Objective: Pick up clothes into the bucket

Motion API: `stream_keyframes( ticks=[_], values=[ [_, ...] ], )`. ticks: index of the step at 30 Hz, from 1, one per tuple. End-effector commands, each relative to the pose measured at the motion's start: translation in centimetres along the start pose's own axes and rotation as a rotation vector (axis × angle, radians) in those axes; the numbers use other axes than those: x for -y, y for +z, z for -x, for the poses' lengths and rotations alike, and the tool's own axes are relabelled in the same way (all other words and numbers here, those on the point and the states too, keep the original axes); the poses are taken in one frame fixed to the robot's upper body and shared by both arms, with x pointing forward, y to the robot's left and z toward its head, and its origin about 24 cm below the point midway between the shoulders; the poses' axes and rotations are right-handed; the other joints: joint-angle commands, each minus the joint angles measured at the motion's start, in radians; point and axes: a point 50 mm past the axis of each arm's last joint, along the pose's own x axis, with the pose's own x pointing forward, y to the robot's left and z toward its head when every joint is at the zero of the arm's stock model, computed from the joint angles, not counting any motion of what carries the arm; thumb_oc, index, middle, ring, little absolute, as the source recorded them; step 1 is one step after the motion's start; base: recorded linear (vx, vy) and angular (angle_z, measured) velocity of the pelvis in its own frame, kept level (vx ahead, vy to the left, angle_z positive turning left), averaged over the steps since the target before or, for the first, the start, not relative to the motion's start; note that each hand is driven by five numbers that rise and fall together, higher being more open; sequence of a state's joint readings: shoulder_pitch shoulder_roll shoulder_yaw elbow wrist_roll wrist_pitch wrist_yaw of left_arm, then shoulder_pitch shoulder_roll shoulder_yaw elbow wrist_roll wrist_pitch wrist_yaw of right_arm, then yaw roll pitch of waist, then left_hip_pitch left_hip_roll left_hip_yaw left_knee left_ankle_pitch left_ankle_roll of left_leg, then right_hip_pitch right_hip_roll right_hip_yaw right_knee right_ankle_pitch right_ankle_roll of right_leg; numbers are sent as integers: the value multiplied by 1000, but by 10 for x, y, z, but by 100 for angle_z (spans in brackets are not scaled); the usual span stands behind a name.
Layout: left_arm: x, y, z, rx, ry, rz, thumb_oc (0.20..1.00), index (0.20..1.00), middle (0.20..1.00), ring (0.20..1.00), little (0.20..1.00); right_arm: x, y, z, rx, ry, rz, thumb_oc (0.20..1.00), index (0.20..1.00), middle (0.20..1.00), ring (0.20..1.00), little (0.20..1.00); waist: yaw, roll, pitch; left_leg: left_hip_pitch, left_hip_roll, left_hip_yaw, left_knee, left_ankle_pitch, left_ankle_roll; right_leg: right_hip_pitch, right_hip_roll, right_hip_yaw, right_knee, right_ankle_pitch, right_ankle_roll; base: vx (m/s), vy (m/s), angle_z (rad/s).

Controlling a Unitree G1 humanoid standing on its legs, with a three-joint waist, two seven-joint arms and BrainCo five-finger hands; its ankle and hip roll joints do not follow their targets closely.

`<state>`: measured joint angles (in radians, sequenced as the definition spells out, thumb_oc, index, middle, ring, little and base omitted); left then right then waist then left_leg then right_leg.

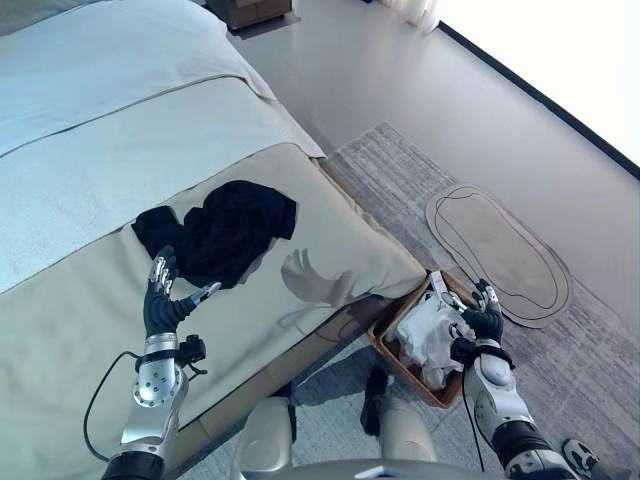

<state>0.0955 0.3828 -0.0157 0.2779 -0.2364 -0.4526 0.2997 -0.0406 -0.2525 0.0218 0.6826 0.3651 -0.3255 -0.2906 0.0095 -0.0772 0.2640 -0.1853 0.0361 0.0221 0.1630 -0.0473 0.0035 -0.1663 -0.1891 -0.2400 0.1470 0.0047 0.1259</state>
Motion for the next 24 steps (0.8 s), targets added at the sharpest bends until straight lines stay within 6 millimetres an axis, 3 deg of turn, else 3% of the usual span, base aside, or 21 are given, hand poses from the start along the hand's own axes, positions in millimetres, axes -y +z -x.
stream_keyframes(
  ticks=[1, 3, 5, 6, 7, 10, 12, 14, 20, 24],
  values=[
    [-1, 16, -12, 99, 10, -25, 1000, 1000, 1000, 1000, 1000, 10, 20, -6, 99, -19, -8, 1000, 1000, 1000, 1000, 1000, -26, -13, -27, 57, 11, 8, 23, -46, -23, 23, 20, 13, -9, 17, 22, 131, -200, -1],
    [-1, 12, -13, 77, 9, -71, 1000, 1000, 1000, 1000, 1000, 17, 15, -2, 82, -26, -5, 1000, 1000, 1000, 1000, 1000, -31, -18, -35, 32, 24, 7, 139, -62, -44, 70, 37, 4, -36, -3, 1, 98, -171, 1],
    [0, 7, -19, 59, 20, -107, 1000, 1000, 1000, 1000, 1000, 21, 14, -1, 79, -41, 0, 1000, 1000, 1000, 1000, 1000, -41, -9, -34, 5, 60, 7, 199, -29, -64, 102, 43, -12, -42, -19, -12, 46, -39, 9],
    [1, 6, -23, 51, 25, -143, 1000, 1000, 1000, 1000, 1000, 22, 15, -2, 84, -48, -7, 1000, 1000, 1000, 1000, 1000, -50, -3, -39, -7, 94, 17, 149, -4, -72, 110, 39, -15, -48, -26, -6, 64, 131, 10],
    [-1, 4, -30, 43, 46, -210, 1000, 1000, 1000, 1000, 1000, 21, 19, -2, 98, -38, -13, 1000, 1000, 1000, 1000, 1000, -48, 5, -48, -37, 135, -2, 26, 71, -87, 116, 36, -3, -56, -25, 7, 58, 131, 14],
    [-3, 2, -39, 30, 74, -276, 1000, 1000, 1000, 1000, 1000, 23, 19, 0, 102, -37, -3, 1000, 1000, 1000, 1000, 1000, -43, 17, -48, -45, 158, -17, -40, 129, -101, 119, 19, 5, -34, -35, 18, 111, 198, 17],
    [-9, 0, -46, 26, 102, -332, 1000, 1000, 1000, 1000, 1000, 18, 18, 1, 100, -21, -2, 1000, 1000, 1000, 1000, 1000, -57, 21, -51, -12, 150, 21, -63, 108, -97, 102, -3, 19, -5, -40, 29, 71, 237, -14],
    [-11, 17, -66, 90, 140, -378, 1000, 1000, 1000, 1000, 1000, 11, 26, -4, 125, -16, -16, 1000, 1000, 1000, 1000, 1000, -69, 9, -22, -46, 115, 51, -48, 105, -82, 39, -42, 51, 18, -9, 41, -84, 218, -39],
    [-21, 48, -96, 193, 218, -454, 1000, 1000, 1000, 1000, 1000, -17, 40, -13, 154, 38, -71, 1000, 1000, 1000, 1000, 1000, -62, -23, 49, -168, 113, 65, -13, 118, -78, -55, -56, 54, -9, 35, 47, -96, 77, -10],
    [-28, 59, -104, 224, 253, -514, 1000, 1000, 1000, 1000, 1000, -25, 48, -14, 187, 70, -82, 1000, 1000, 1000, 1000, 1000, -61, -38, 69, -209, 117, 61, -5, 121, -79, -82, -50, 48, -31, 49, 52, -14, 23, -5]
  ],
)
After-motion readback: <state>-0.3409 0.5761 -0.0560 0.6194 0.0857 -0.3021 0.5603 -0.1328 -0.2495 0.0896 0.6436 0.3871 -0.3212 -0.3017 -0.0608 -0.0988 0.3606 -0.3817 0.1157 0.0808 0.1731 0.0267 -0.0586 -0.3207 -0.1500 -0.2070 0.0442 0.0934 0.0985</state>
